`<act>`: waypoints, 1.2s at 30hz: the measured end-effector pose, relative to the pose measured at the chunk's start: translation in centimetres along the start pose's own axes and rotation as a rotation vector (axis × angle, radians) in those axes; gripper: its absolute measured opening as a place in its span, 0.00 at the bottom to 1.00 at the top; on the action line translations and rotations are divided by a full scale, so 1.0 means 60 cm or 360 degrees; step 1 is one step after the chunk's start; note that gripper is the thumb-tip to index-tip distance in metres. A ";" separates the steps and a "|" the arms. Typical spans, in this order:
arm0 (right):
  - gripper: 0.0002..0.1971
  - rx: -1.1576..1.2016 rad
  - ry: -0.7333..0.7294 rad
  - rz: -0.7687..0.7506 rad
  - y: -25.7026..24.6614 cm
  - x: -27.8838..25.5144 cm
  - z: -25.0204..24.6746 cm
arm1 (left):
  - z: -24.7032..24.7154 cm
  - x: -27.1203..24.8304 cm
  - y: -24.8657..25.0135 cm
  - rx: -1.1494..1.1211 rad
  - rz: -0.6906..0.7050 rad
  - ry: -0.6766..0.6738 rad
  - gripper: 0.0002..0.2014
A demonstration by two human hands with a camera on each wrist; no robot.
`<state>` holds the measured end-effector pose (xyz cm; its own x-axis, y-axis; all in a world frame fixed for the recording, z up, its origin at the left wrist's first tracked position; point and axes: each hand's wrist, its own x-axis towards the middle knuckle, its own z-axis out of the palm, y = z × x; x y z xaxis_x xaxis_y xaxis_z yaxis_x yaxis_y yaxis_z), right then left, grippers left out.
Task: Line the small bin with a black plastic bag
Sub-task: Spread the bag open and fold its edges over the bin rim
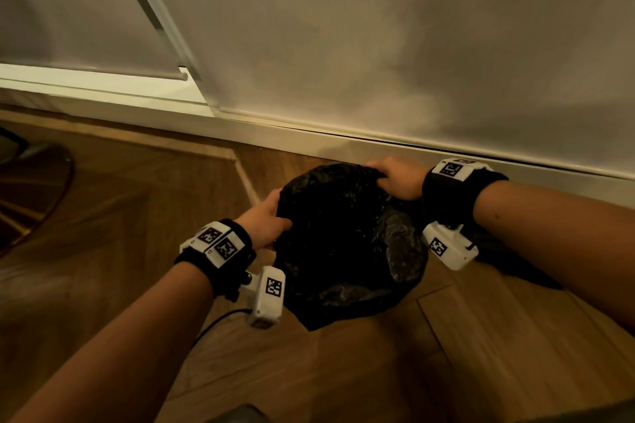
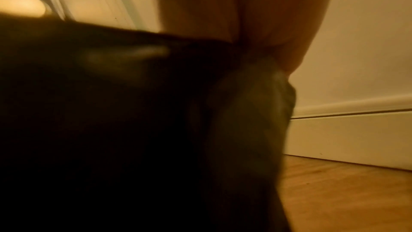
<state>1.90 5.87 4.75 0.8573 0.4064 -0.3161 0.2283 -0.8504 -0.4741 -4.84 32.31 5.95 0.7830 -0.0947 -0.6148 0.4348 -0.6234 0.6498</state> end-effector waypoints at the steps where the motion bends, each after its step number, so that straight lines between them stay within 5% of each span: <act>1: 0.16 -0.0012 0.0015 0.0006 0.000 0.002 0.002 | -0.001 0.001 0.000 0.0007 0.0006 0.0006 0.30; 7: 0.14 -0.0390 -0.0085 0.0115 -0.012 0.011 -0.009 | 0.011 -0.007 -0.003 -0.0172 -0.0032 -0.0072 0.28; 12: 0.15 -0.0306 -0.0075 0.0136 -0.012 0.007 -0.009 | 0.030 -0.026 -0.013 -0.0452 -0.0200 -0.0157 0.27; 17: 0.49 0.0210 0.0086 0.0206 0.004 -0.040 -0.015 | 0.028 -0.038 -0.013 -0.0550 -0.0337 -0.0225 0.24; 21: 0.63 0.0503 0.0030 0.0346 -0.007 -0.094 0.025 | 0.035 -0.033 -0.014 -0.0583 -0.0336 -0.0189 0.23; 31: 0.50 0.0751 -0.0001 0.0184 0.006 -0.113 0.054 | 0.046 -0.012 -0.013 -0.0654 -0.0291 -0.0021 0.22; 36: 0.60 0.0818 -0.0097 0.0335 0.032 -0.103 0.031 | 0.028 -0.029 -0.018 -0.0673 -0.0230 -0.0135 0.23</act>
<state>-3.83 2.36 4.30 0.8283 0.2768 -0.4871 -0.2125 -0.6493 -0.7302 -7.42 31.84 5.55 0.6692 -0.1043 -0.7357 0.6944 -0.2646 0.6691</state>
